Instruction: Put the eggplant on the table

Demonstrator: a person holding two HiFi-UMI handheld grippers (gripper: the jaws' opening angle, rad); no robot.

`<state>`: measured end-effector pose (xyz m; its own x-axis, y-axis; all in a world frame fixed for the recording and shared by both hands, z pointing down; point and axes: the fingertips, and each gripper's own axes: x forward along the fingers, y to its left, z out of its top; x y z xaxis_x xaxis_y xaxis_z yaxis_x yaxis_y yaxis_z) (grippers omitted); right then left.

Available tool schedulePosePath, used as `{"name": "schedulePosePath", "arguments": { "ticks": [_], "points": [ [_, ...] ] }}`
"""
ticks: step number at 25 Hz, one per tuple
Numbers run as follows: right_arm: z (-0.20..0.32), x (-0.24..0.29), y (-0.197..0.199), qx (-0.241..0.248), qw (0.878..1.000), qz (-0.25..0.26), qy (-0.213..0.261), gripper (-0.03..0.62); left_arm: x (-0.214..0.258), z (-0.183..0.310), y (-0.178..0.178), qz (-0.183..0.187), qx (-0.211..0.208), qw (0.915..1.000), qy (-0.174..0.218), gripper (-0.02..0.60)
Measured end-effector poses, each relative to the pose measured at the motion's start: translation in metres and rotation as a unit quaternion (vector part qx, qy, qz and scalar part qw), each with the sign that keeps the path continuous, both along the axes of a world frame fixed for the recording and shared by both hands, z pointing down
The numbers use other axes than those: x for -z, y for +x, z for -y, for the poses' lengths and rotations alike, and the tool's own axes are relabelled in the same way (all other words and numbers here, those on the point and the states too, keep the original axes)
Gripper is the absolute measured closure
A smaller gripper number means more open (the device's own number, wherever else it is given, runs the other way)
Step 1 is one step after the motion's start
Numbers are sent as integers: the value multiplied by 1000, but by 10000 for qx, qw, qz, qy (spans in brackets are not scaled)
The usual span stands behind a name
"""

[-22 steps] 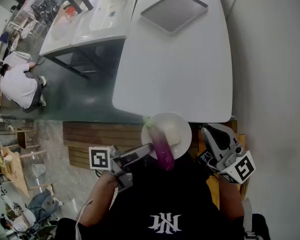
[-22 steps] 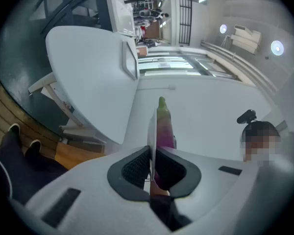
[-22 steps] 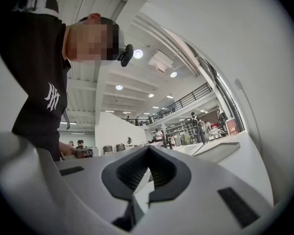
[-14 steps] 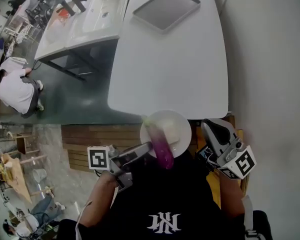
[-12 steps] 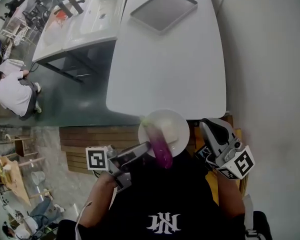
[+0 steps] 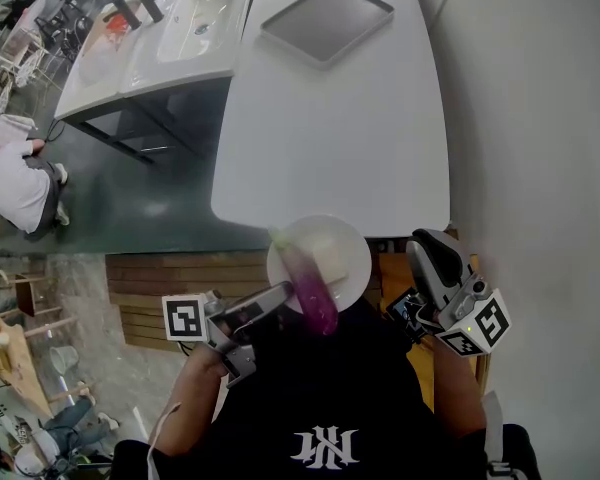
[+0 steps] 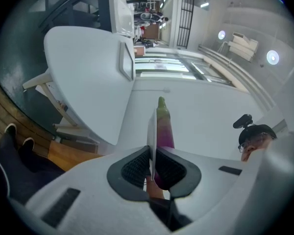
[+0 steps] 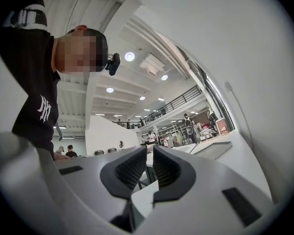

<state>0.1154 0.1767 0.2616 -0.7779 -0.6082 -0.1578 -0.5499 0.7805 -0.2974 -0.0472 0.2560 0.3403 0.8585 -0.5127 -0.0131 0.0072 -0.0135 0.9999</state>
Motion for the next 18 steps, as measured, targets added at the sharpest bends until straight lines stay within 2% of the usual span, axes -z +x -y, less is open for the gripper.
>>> {"name": "schedulePosePath", "arguments": {
  "ticks": [2, 5, 18],
  "points": [
    [0, -4, -4, -10, 10000, -62, -9, 578, -5, 0, -10, -23, 41, 10000, -43, 560],
    [-3, -8, -9, 54, 9998, -159, -49, 519, -8, 0, -19, -34, 50, 10000, -24, 558],
    [-18, -11, -59, 102, 9986, -227, -469, 520, 12, 3, -60, -291, 61, 9994, 165, 558]
  ]
}}
